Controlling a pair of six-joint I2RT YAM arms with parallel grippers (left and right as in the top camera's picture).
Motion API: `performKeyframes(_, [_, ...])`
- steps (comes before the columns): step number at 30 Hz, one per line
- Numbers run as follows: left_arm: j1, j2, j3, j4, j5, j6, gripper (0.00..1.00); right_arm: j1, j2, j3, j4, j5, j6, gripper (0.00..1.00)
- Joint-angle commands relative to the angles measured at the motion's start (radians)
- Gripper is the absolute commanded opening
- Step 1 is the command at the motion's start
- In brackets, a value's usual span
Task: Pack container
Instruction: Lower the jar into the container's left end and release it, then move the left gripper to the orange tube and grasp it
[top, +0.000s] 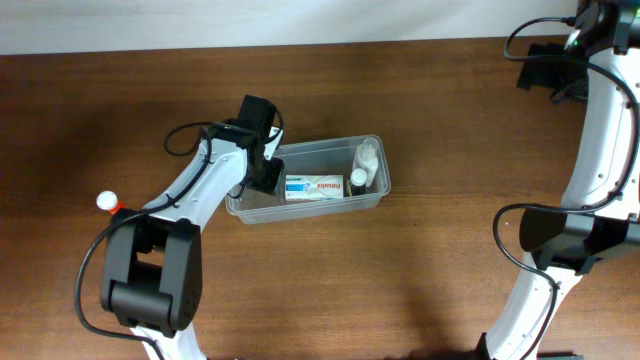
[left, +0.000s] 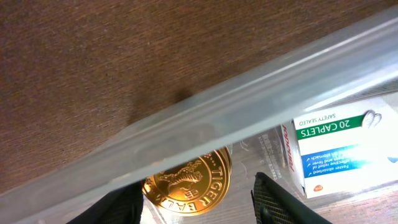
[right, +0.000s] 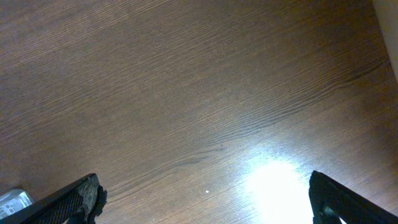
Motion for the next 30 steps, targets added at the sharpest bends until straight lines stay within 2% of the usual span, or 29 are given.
performKeyframes(1, [0.002,-0.023,-0.009,0.002,-0.014,-0.007,0.58,0.003,-0.009,-0.002,-0.006,0.002,0.005,0.98])
performKeyframes(7, [0.002,-0.073,0.000,-0.005,-0.011,-0.007,0.62,0.003,-0.009,-0.002,-0.006,0.002,0.005,0.98])
performKeyframes(15, [0.002,-0.256,-0.001,-0.026,-0.011,-0.014,0.67,0.003,-0.009,-0.002,-0.006,0.002,0.005,0.99])
performKeyframes(18, [0.002,-0.335,-0.001,-0.064,-0.021,-0.027,0.78,0.003,-0.009,-0.002,-0.006,0.002,0.005,0.98])
performKeyframes(21, [0.012,-0.409,-0.001,-0.129,-0.110,-0.106,0.83,0.003,-0.009,-0.002,-0.006,0.002,0.005,0.98])
performKeyframes(24, [0.060,-0.466,-0.001,-0.199,-0.173,-0.164,0.87,0.003,-0.009,-0.002,-0.006,0.002,0.005,0.98])
performKeyframes(25, [0.086,-0.483,-0.001,-0.218,-0.183,-0.175,0.93,0.003,-0.009,-0.002,-0.006,0.002,0.005,0.98])
performKeyframes(27, [0.154,-0.507,-0.001,-0.247,-0.196,-0.205,0.99,0.003,-0.009,-0.002,-0.006,0.002,0.005,0.98])
performKeyframes(30, [0.269,-0.515,-0.001,-0.257,-0.193,-0.256,0.99,0.003,-0.009,-0.002,-0.006,0.002,0.005,0.98])
